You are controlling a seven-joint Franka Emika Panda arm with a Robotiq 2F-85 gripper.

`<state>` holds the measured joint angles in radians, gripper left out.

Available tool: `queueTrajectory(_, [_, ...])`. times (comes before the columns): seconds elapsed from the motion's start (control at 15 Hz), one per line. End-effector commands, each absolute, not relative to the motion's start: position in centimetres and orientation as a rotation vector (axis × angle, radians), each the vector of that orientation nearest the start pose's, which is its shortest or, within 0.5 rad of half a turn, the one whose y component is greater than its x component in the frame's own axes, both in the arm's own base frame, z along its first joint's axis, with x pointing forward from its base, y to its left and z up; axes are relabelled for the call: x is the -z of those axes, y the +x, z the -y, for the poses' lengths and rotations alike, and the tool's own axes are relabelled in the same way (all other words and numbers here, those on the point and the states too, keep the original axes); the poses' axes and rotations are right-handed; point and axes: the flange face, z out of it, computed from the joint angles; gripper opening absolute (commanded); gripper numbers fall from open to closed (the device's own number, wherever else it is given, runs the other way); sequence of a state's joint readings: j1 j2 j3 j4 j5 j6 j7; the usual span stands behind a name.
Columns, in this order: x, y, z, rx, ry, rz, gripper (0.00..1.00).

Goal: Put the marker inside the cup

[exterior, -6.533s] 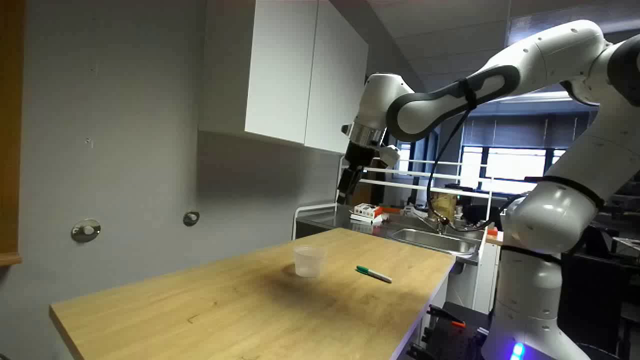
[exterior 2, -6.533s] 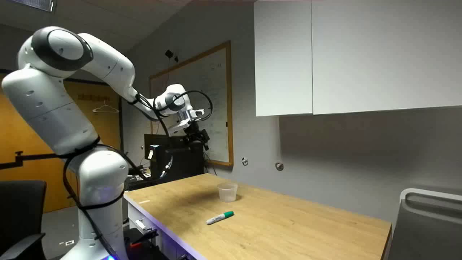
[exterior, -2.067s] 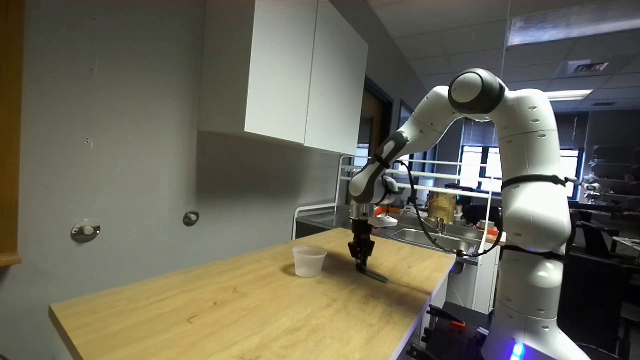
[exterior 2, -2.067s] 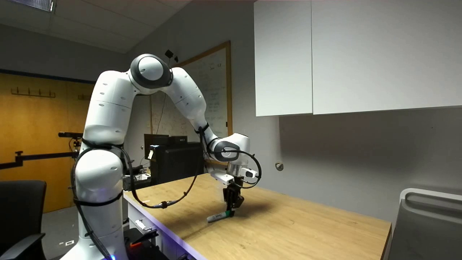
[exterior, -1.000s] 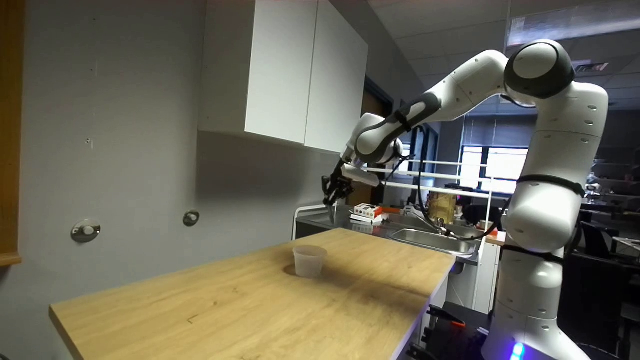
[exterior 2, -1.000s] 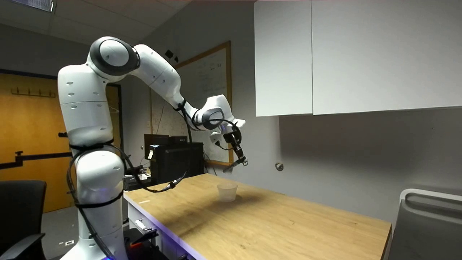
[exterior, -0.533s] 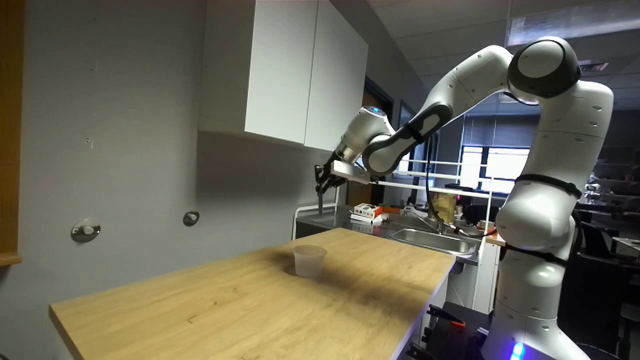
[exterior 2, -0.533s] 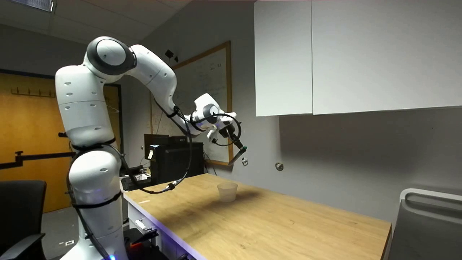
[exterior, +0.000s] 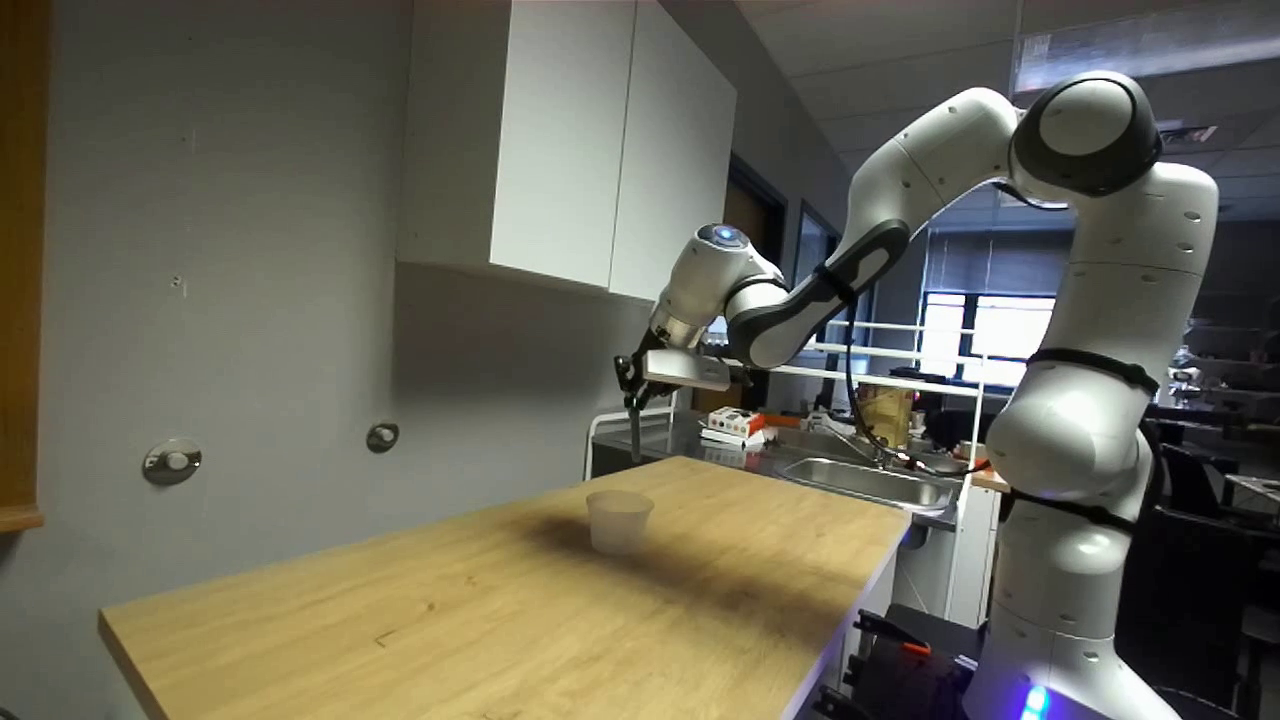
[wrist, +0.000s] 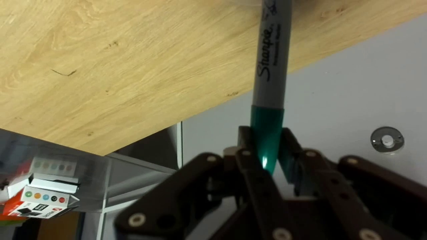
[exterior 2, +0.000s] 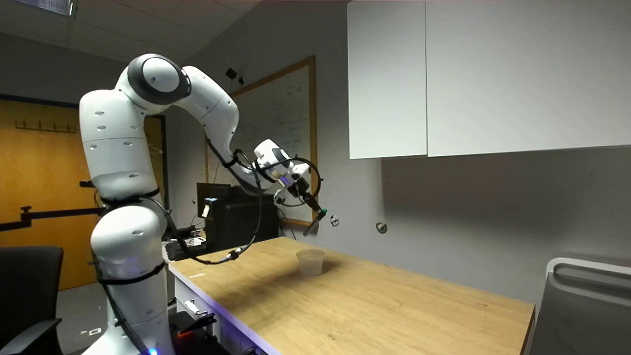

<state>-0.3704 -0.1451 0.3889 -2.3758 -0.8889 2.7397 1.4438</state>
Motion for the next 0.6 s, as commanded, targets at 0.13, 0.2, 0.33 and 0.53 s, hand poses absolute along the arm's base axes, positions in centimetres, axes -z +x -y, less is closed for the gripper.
queueTrajectory(0.13, [-38.2,52.2,-5.0,1.111,-3.004,-1.042,0.09])
queueTrajectory(0.2, [-37.3,52.4,-4.7,1.092,-3.025,-1.053,0.09])
queueTrajectory(0.33, [-35.7,52.9,-4.1,1.055,-3.059,-1.072,0.09])
queueTrajectory(0.53, [-34.0,53.8,-3.5,1.001,-3.087,-1.1,0.08])
